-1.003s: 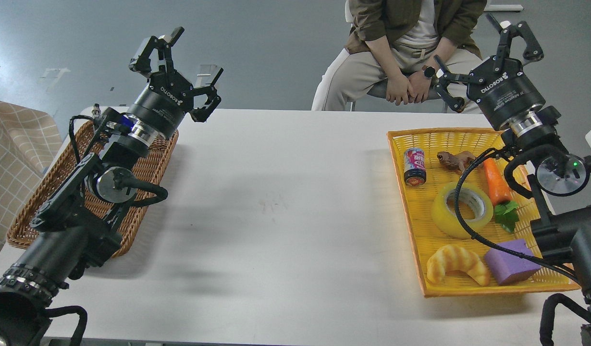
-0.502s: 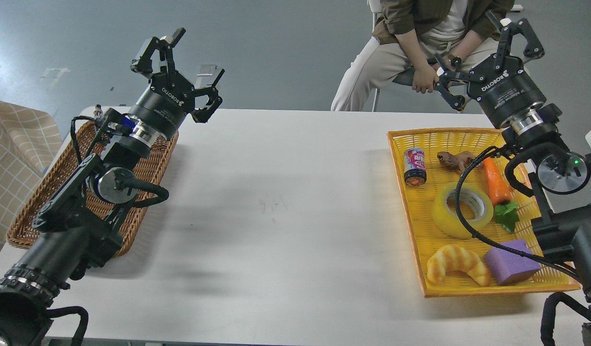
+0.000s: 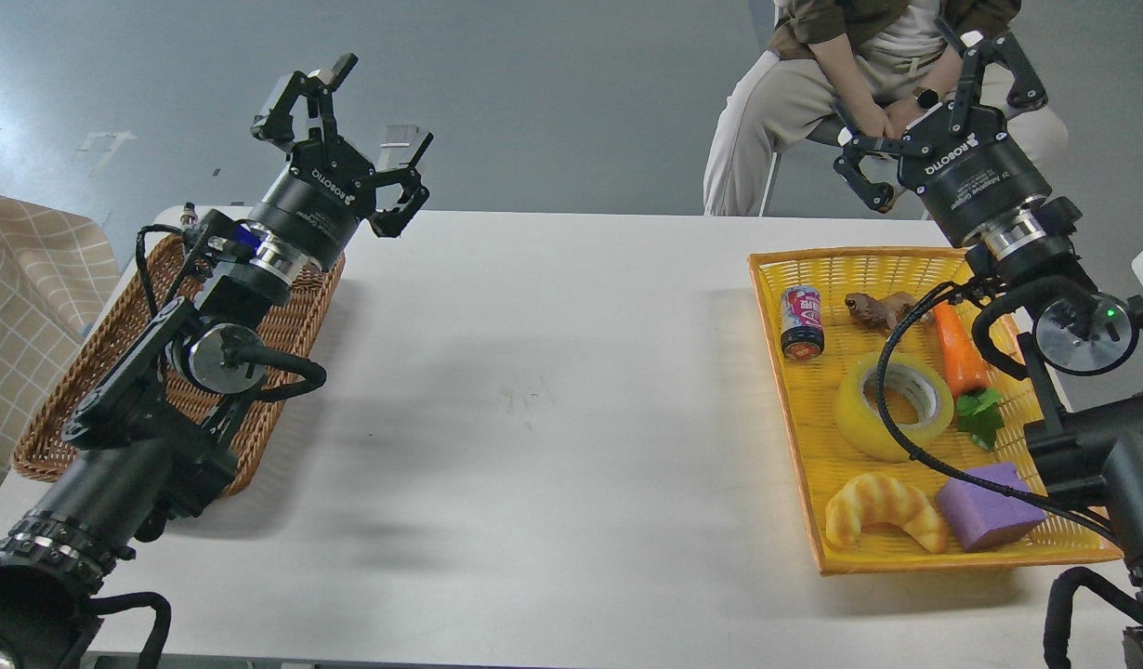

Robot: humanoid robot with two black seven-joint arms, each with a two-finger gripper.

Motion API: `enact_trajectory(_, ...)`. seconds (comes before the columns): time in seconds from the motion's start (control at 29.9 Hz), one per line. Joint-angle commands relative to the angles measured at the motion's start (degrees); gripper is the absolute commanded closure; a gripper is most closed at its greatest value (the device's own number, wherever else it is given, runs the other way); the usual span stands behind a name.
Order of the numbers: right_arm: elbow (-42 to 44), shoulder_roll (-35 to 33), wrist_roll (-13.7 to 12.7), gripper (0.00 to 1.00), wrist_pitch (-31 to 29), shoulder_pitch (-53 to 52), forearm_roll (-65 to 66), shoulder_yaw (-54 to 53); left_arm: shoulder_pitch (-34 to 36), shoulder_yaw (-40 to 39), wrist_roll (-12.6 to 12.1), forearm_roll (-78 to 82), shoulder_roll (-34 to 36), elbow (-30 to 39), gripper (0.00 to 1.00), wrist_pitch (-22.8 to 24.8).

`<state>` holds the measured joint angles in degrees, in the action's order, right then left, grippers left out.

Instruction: Place and transfer tape with both arms

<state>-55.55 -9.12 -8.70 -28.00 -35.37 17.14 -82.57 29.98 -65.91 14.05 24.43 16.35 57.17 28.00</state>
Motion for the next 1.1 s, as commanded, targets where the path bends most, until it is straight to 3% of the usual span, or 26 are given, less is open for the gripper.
enact_trajectory(0.0, 0.0, 0.1, 0.0, 0.0, 0.0, 0.1, 0.0, 0.0, 0.0, 0.0, 0.0, 0.0, 0.1, 0.0, 0.02, 0.0)
enact_trajectory(0.43, 0.0, -0.5, -0.5, 0.0, 0.0, -0.3, 1.9, 2.8, 0.0, 0.0, 0.0, 0.0, 0.1, 0.0, 0.02, 0.0)
enact_trajectory(0.74, -2.3, -14.1, -0.5, 0.0, 0.0, -2.3, 8.3, 17.0, 0.1, 0.0, 0.0, 0.0, 0.6, 0.0, 0.02, 0.0)
enact_trajectory(1.07, -15.1, -26.3, 0.1, 0.0, 0.0, -1.1, 19.7, 18.7, 0.2, 0.0, 0.1, 0.0, 0.7, 0.0, 0.02, 0.0)
